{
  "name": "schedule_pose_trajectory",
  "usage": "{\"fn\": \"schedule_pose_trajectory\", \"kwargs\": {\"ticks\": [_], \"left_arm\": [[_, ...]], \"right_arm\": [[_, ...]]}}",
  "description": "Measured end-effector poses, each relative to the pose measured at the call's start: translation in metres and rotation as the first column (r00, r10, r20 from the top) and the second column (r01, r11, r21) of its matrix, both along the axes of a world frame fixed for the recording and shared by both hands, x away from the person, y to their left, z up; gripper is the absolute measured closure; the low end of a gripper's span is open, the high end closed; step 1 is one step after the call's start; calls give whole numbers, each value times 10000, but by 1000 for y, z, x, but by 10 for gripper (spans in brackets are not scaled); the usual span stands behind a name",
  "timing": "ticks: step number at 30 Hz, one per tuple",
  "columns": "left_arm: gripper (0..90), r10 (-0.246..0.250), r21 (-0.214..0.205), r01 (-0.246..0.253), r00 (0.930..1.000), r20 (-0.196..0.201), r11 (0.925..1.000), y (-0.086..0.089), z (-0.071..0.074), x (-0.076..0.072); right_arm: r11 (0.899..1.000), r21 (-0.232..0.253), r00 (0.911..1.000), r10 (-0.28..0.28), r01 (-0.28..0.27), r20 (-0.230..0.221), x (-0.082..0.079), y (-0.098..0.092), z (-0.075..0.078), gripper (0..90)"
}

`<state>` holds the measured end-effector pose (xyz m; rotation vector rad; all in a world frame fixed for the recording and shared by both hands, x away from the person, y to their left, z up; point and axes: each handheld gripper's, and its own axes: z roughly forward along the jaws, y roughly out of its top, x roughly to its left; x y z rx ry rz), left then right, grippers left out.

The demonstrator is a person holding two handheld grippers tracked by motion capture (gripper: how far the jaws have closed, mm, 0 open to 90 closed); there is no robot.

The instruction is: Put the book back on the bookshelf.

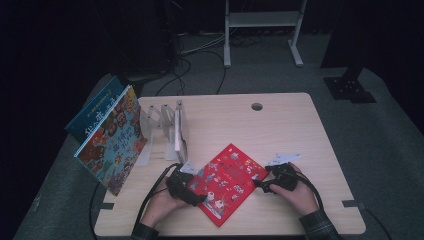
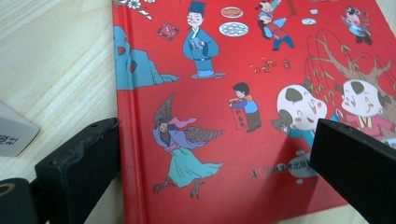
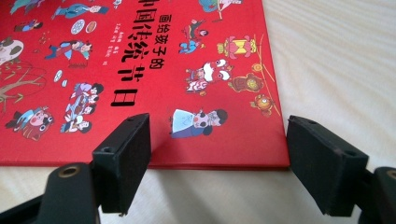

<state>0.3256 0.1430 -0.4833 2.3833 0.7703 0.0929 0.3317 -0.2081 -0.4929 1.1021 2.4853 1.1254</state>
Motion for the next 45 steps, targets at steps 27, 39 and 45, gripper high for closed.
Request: {"fn": "schedule_pose_trajectory", "kwargs": {"ticks": [27, 39, 45], "left_arm": [[17, -87, 193, 81, 9996, 262, 9998, -34, 2, 25], [18, -256, -84, 256, 9996, 75, 9996, -46, -1, 42], [18, -349, -87, 350, 9993, 109, 9994, -50, -1, 47]], "right_arm": [[9971, -758, 9955, -4, 76, 947, -57, 11, -5, 226], [9973, -687, 9948, -190, 259, 1000, -69, 33, -9, 192], [9979, -637, 9954, -65, 126, 959, -72, 42, -11, 129]]}}
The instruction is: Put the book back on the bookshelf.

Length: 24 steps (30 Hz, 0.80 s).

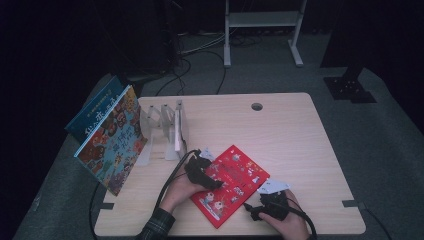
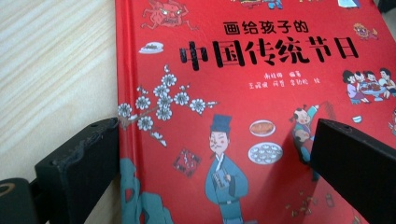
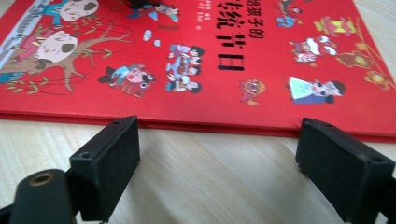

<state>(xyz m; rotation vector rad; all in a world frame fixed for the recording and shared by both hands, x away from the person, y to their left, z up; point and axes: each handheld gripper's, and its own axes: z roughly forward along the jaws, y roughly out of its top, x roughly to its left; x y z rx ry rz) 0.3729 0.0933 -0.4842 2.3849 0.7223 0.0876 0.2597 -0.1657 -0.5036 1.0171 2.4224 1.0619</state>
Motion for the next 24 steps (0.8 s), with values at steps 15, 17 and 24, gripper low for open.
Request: {"fn": "schedule_pose_trajectory", "kwargs": {"ticks": [15, 17, 24], "left_arm": [[0, 43, -540, -22, 9992, 389, 9985, -8, -6, 6], [0, 123, -600, -95, 9988, 464, 9982, -9, -6, 6], [0, 442, -752, -400, 9975, 551, 9964, -9, -8, 3]], "right_arm": [[9996, -244, 9995, -155, 148, -280, -1, 14, -1, 0], [9996, -245, 9995, -172, 166, -274, -1, 14, -1, 0], [9995, -242, 9993, -230, 223, -282, -2, 15, -1, 0]]}}
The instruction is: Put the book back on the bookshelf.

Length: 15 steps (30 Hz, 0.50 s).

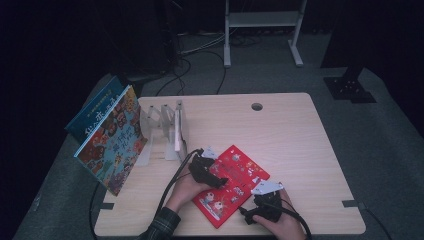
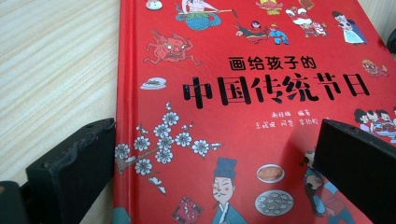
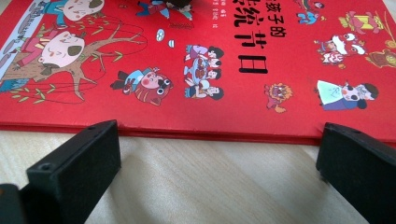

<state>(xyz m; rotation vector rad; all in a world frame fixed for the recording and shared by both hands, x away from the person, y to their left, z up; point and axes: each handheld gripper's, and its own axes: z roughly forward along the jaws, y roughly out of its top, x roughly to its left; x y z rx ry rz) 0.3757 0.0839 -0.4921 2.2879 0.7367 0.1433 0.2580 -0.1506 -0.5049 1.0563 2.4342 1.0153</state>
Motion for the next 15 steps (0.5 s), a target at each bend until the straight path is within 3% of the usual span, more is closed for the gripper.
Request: {"fn": "schedule_pose_trajectory", "kwargs": {"ticks": [15], "left_arm": [[0, 411, 64, -411, 9991, 40, 9991, -4, 0, -3]], "right_arm": [[9995, -11, 9995, -323, 323, 24, 0, 3, 0, 0]]}}
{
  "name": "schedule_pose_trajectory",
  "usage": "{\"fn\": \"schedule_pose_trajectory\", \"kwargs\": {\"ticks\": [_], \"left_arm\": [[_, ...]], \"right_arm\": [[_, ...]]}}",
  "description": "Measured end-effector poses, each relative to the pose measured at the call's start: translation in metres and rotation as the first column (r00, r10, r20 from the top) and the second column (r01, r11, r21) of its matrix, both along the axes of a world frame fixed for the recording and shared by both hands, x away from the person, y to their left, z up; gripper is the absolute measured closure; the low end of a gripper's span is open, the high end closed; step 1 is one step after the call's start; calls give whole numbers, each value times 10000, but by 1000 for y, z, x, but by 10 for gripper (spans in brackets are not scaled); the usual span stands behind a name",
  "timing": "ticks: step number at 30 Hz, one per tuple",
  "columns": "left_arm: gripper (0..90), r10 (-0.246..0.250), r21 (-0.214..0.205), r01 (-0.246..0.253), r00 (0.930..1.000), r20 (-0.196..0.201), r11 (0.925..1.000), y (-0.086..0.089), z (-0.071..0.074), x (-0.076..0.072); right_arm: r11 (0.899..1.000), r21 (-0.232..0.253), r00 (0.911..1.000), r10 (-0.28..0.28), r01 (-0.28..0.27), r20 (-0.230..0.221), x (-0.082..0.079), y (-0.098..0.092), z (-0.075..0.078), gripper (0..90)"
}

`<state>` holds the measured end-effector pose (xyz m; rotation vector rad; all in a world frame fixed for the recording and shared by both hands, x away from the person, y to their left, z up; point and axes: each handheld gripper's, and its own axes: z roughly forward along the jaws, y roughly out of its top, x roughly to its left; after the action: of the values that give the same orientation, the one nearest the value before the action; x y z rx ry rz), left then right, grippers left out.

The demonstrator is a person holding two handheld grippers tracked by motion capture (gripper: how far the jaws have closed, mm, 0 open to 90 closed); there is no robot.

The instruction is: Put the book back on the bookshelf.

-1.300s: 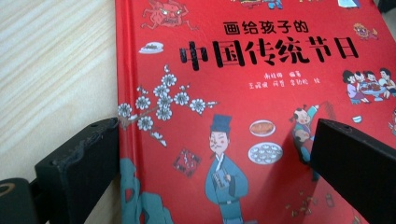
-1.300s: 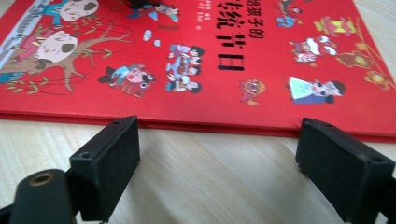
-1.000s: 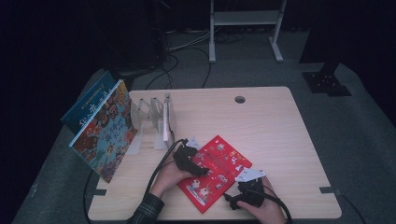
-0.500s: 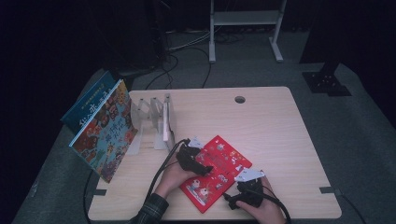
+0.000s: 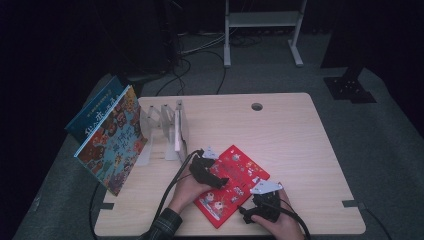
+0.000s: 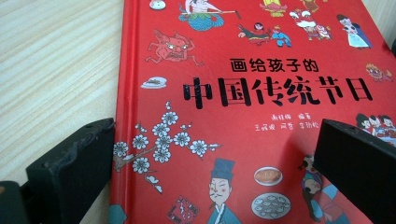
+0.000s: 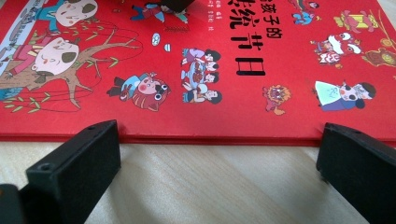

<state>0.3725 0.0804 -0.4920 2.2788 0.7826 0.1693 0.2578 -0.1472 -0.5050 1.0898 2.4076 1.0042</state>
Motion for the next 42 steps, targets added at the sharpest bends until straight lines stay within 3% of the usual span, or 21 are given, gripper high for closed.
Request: {"fn": "schedule_pose_trajectory", "kwargs": {"ticks": [12, 20, 27, 35, 38, 40, 42], "left_arm": [[0, 133, 59, -132, 9999, -62, 9999, -1, 1, 0], [23, 279, -161, -284, 9992, -273, 9995, 1, 4, 2], [43, 327, -258, -332, 9993, -199, 9991, 2, 9, 1], [109, 340, -260, -335, 9993, 156, 9991, 4, 28, -4], [128, -1, -51, 2, 9997, 242, 10000, 6, 39, -4], [139, -97, -164, 102, 9995, 295, 9998, 8, 46, -5], [157, -41, -607, 65, 9992, 391, 9981, 10, 54, -8]], "right_arm": [[10000, -24, 10000, 8, -8, 0, 0, 0, 0, 0], [10000, -15, 10000, 21, -21, -2, 1, 0, 0, 0], [10000, -19, 10000, 33, -33, -2, 1, 0, 0, 0], [10000, -7, 10000, 58, -58, -5, 1, -1, 0, 0], [10000, 5, 10000, 77, -77, -9, 0, -2, 0, 0], [10000, 14, 10000, 76, -76, -3, 0, -2, 0, 0], [10000, -7, 10000, 84, -84, 6, 0, -2, 0, 0]]}}
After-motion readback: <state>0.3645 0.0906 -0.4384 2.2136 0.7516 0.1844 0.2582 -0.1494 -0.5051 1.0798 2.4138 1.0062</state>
